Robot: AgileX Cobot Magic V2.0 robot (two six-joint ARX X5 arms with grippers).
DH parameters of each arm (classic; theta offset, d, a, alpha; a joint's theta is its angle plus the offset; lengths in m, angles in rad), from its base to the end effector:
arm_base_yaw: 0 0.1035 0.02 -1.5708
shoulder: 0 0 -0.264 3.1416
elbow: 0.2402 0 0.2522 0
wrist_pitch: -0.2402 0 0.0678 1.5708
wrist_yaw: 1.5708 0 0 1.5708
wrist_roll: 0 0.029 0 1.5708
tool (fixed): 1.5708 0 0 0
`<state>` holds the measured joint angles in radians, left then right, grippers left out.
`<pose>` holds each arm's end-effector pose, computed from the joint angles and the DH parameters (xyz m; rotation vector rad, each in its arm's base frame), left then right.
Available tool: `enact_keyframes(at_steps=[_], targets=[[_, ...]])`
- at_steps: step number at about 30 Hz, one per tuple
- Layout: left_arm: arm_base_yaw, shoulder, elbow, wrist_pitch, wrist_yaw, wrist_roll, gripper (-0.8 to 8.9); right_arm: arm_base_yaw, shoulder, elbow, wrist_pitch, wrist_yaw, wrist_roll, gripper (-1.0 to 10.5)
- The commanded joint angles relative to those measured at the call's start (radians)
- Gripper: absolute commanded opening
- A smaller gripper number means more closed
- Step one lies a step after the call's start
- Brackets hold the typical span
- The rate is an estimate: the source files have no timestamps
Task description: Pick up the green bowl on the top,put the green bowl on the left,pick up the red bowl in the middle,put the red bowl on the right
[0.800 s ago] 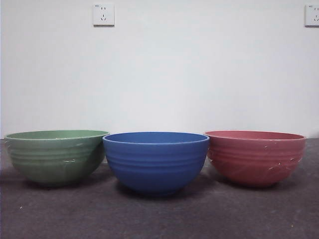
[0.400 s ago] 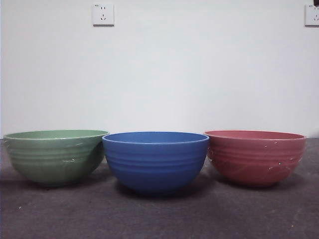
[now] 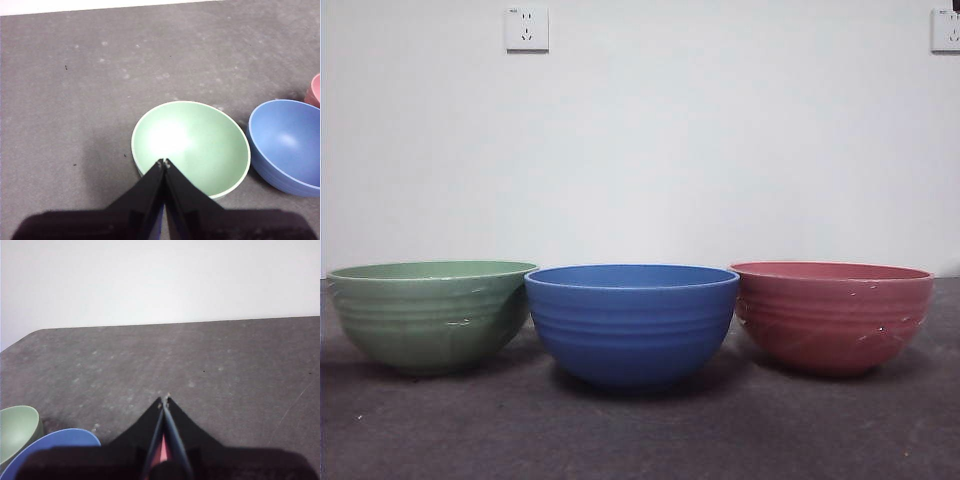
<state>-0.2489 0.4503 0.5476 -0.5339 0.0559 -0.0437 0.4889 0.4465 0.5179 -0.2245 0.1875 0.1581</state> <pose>0.1042 -0.0282 0.2610 -0.0004 0.4426 -0.2903 0.1059 0.0502 0.2801 0.1056 0.1683 0.2885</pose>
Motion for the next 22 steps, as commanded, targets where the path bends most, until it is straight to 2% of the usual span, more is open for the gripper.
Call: enact_keyframes(at_steps=[1,3,5,9,14,22], targets=[[-0.008,-0.009,-0.003,-0.003,0.000,0.007,-0.03,0.002,-0.002,-0.010,0.006,0.003,0.009,0.0],[0.002,-0.065,-0.003,-0.027,-0.030,0.032,-0.03,0.002,-0.002,-0.010,0.006,0.003,0.008,0.0],[0.027,-0.149,-0.003,-0.060,-0.056,0.122,-0.03,0.002,-0.002,-0.010,0.006,0.002,0.009,0.0],[0.124,-0.309,-0.037,-0.020,-0.055,0.104,-0.03,0.002,-0.002,-0.010,0.006,0.005,0.008,0.0],[0.227,-0.436,-0.179,0.101,-0.054,0.102,-0.03,0.002,-0.002,-0.010,0.006,0.002,0.008,0.0],[0.250,-0.448,-0.446,0.314,-0.051,0.097,-0.03,0.002,-0.002,-0.010,0.006,0.003,0.009,0.0]])
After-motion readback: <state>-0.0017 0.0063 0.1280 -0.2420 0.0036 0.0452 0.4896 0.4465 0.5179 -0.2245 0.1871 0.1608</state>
